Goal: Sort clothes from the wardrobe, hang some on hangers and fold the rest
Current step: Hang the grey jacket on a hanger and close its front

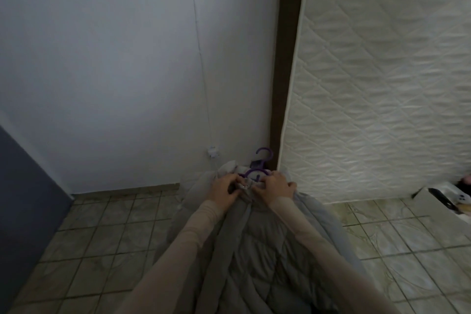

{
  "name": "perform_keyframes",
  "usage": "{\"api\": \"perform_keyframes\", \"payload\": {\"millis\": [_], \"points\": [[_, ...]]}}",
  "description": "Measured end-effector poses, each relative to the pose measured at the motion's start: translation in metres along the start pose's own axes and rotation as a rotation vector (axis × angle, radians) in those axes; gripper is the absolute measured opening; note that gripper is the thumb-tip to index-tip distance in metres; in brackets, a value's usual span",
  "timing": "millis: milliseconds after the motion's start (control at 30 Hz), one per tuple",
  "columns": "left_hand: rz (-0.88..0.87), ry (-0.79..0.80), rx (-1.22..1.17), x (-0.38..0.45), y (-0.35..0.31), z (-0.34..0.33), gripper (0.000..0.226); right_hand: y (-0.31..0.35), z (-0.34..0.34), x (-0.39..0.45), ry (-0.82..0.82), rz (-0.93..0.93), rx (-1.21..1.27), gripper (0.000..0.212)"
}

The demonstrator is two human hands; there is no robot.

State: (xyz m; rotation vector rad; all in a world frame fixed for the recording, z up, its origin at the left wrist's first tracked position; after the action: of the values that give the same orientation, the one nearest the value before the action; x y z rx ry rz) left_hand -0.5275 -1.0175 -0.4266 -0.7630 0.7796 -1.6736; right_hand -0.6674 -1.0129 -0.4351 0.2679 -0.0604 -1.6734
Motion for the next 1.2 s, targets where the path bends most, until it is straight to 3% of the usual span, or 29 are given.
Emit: {"api": "perform_keyframes", "payload": {"millis": [133,433,867,1100,1200], "points": [[-0.021,-0.091,-0.044,-0.003,-0.004,0.005,0.013,0.008,0.008,-0.005,-0.041,0.032,-0.032,0.038],[-0.137,-0.174,0.038,-0.009,-0.022,0.008,0.016,-0.005,0.012,-0.014,-0.048,-0.004,0.170,0.034],[-0.150,-0.074,0.265,-0.009,-0.036,-0.001,0.022,-0.007,0.014,-0.024,-0.079,-0.026,0.232,0.034],[-0.078,-0.001,0.422,-0.001,-0.034,-0.012,0.021,0.002,0.033,-0.031,-0.161,0.031,0.064,0.040],[-0.107,-0.012,0.480,0.005,-0.038,-0.013,0.033,0.002,0.032,-0.029,-0.150,0.029,0.008,0.043]]}}
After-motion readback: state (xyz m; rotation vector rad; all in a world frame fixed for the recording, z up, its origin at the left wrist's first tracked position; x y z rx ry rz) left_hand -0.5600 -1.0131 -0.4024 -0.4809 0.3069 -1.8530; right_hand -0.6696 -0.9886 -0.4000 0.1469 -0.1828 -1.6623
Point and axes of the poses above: each hand's wrist, its own x-axis towards the middle knuckle, its own z-axis out of the back of the hand, y = z × x, the point moved 9 cm from there along x, towards the middle knuckle, and after that the axes turned 7 degrees about -x, right-handed, at the moved point
